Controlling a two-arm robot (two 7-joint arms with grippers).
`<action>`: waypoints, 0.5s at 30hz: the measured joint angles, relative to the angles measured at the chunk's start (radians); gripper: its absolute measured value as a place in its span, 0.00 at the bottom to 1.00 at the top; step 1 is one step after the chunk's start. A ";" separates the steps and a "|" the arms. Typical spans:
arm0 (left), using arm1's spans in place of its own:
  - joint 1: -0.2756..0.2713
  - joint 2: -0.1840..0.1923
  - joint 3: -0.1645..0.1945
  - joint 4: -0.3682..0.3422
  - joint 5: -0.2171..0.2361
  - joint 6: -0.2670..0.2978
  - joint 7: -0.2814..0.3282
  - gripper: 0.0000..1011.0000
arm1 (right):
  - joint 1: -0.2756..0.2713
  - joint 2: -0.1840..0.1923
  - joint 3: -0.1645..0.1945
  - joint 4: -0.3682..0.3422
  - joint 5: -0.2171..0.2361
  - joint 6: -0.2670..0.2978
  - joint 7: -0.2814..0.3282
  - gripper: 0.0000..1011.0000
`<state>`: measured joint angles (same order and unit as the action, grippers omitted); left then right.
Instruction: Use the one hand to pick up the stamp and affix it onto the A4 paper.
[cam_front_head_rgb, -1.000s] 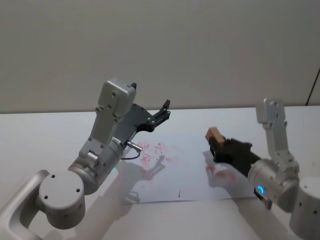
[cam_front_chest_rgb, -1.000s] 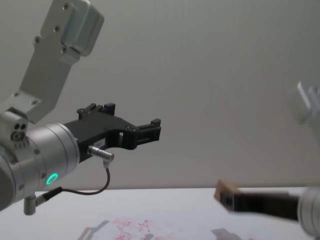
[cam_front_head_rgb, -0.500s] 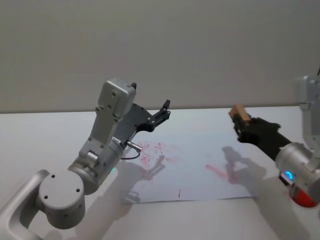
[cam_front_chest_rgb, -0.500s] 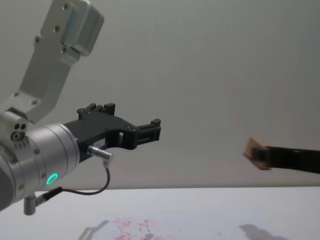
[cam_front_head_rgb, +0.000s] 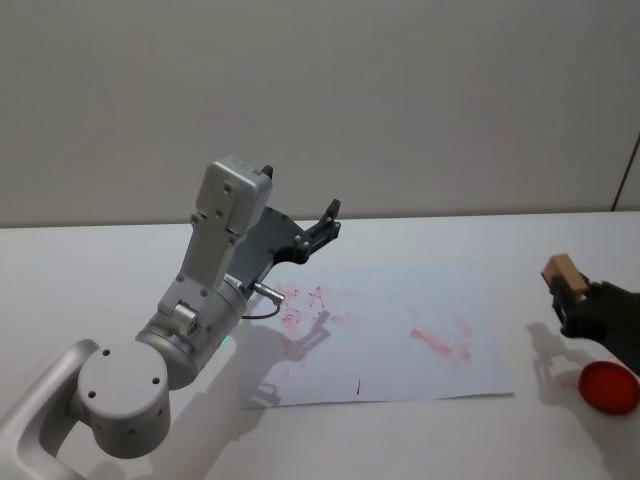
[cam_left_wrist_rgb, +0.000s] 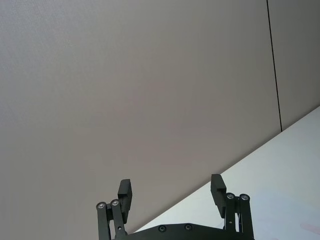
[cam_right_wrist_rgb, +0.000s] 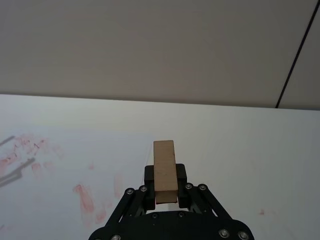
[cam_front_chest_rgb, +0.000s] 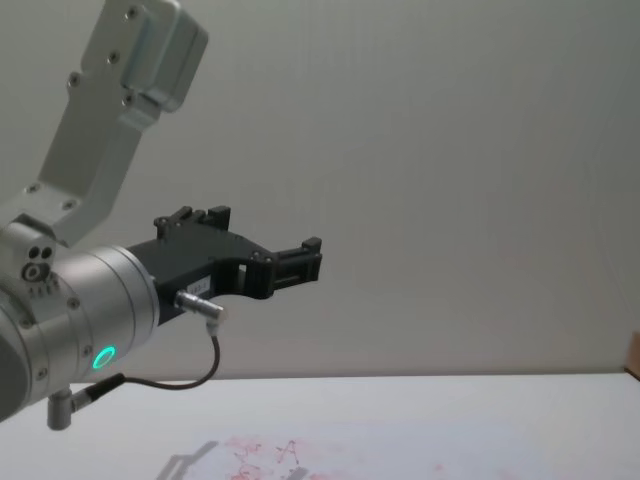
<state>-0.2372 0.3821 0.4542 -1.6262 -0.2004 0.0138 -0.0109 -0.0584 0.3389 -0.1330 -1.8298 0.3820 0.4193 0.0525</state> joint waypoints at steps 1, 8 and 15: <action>0.000 0.000 0.000 0.000 0.000 0.000 0.000 0.99 | -0.015 0.012 0.008 -0.009 -0.003 -0.002 -0.001 0.22; 0.000 0.000 0.000 0.000 0.000 0.000 0.000 0.99 | -0.067 0.060 0.030 -0.026 -0.021 -0.006 -0.002 0.22; 0.000 0.000 0.000 0.000 0.000 0.000 0.000 0.99 | -0.097 0.085 0.041 -0.032 -0.032 -0.001 0.005 0.22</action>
<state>-0.2372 0.3821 0.4542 -1.6262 -0.2004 0.0138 -0.0109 -0.1552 0.4239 -0.0923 -1.8623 0.3496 0.4185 0.0574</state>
